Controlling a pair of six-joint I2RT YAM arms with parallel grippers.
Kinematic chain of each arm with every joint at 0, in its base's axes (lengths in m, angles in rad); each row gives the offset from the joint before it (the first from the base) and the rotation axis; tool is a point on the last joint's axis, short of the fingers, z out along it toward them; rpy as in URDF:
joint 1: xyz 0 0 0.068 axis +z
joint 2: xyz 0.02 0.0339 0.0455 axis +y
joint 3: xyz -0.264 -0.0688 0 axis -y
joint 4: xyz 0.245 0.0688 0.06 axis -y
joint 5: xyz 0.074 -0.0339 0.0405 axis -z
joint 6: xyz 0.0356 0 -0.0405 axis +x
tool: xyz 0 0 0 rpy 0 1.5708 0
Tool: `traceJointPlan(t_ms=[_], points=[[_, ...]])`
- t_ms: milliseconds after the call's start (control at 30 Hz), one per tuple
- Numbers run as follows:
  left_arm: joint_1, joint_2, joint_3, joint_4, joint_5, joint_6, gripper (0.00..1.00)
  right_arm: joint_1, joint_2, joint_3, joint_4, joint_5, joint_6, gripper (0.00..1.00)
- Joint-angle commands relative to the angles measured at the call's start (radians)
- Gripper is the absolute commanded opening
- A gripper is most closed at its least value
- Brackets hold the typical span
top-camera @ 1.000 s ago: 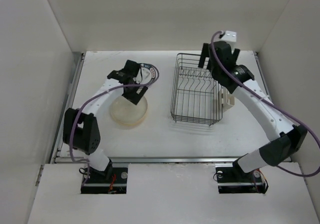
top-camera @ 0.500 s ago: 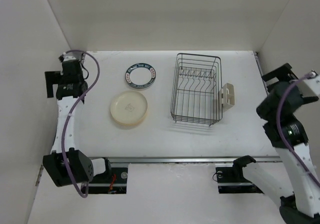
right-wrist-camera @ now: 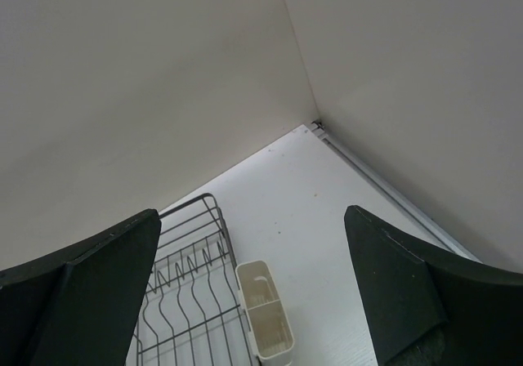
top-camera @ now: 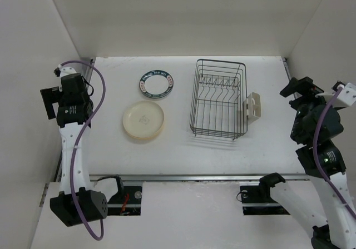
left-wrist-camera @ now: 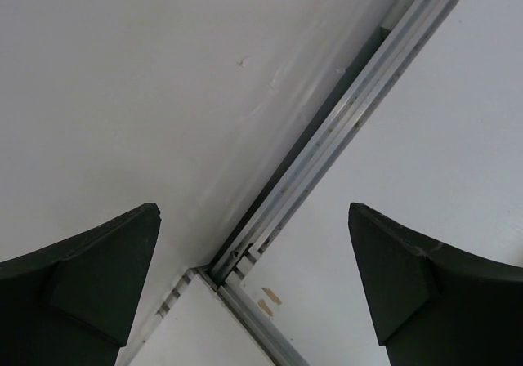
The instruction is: Unload the plates from the dish rack
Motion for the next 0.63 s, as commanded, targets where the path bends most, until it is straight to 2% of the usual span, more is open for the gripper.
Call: traceJointPlan(t_ms=[0,367,600], points=[[0.006,-0.039,-0.018,-0.018,0.013,-0.050,1.00,-0.002,-0.033,-0.008,-0.023,-0.025,0.039,1.00],[0.006,-0.048,-0.018,-0.039,0.097,-0.082,1.00,-0.002,-0.033,0.014,-0.167,-0.045,0.171,1.00],[0.006,-0.039,-0.018,-0.048,0.122,-0.083,1.00,-0.002,-0.024,0.014,-0.191,-0.045,0.180,1.00]])
